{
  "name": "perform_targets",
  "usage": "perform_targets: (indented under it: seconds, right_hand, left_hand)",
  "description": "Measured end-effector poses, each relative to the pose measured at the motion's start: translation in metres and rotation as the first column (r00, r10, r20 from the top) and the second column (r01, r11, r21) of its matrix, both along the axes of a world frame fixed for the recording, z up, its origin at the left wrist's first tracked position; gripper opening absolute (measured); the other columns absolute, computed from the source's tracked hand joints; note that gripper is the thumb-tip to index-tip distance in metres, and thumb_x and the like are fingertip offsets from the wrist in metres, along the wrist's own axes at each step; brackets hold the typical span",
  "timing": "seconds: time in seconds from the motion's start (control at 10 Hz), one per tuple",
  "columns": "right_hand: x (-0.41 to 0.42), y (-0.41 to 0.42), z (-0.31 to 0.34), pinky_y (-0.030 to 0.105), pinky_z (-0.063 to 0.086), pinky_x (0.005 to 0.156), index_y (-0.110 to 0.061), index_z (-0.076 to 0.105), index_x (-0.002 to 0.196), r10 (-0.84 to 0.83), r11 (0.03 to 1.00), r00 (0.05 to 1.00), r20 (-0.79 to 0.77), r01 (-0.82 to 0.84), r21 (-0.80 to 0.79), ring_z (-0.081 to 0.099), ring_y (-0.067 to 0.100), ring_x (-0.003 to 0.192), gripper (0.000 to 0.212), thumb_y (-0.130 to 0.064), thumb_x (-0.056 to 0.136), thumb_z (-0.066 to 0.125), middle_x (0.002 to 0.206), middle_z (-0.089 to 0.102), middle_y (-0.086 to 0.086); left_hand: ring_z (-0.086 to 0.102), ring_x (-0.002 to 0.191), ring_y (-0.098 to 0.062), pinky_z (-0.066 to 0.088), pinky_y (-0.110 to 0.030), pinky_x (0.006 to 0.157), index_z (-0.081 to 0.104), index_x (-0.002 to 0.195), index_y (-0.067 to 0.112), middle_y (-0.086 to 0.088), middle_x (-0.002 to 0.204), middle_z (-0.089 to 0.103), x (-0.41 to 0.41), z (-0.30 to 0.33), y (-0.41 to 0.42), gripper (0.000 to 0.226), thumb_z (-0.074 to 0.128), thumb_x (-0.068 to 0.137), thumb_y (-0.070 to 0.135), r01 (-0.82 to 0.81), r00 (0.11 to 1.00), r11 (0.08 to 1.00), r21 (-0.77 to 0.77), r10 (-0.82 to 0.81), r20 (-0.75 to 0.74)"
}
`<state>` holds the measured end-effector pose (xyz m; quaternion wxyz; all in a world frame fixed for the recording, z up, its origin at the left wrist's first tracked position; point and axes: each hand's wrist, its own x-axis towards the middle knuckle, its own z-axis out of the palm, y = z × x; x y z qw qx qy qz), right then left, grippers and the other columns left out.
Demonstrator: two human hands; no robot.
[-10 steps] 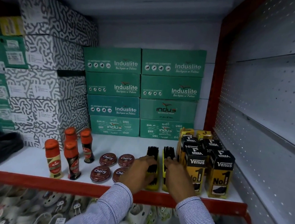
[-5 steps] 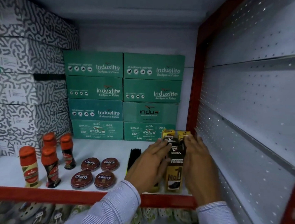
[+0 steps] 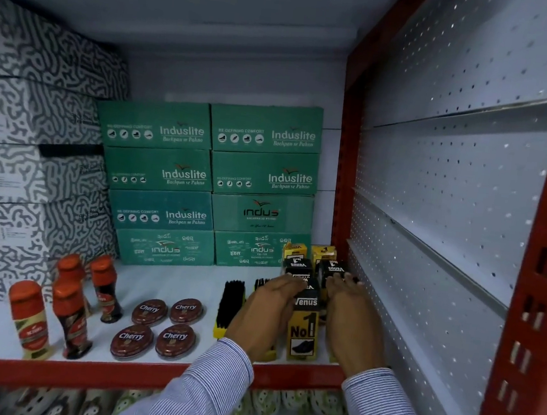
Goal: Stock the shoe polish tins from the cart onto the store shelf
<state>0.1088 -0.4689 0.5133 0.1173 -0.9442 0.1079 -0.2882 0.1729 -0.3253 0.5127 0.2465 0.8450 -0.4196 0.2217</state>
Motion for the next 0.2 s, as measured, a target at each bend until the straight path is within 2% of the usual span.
perform_targets:
  seconds: [0.1, 0.2]
  right_hand:
    - [0.0010, -0.0009, -0.0039, 0.036, 0.006, 0.123, -0.006, 0.028, 0.148, 0.015, 1.000, 1.000, 0.015, -0.015, 0.007, 0.018, 0.025, 0.150, 0.061, 0.000, 0.092, 0.051, 0.159, 0.030, 0.012]
    - [-0.0020, 0.0032, -0.0069, 0.043, 0.010, 0.125, -0.014, 0.013, 0.152, 0.018, 1.000, 0.997, 0.082, -0.019, 0.010, 0.000, 0.023, 0.152, 0.070, -0.001, 0.092, 0.048, 0.164, 0.013, 0.006]
  left_hand:
    - [0.044, 0.141, -0.014, 0.025, -0.021, 0.120, 0.052, 0.140, 0.018, 0.000, 0.149, 0.053, -0.0020, -0.0040, 0.0011, 0.043, 0.050, 0.098, 0.007, 0.020, 1.000, 1.000, -0.002, -0.019, 0.014]
    - [0.011, 0.153, -0.012, 0.017, -0.044, 0.127, 0.031, 0.152, 0.024, 0.006, 0.163, 0.026, -0.0053, -0.0038, 0.0083, 0.052, 0.043, 0.101, 0.021, -0.048, 0.992, 0.997, 0.062, 0.041, 0.117]
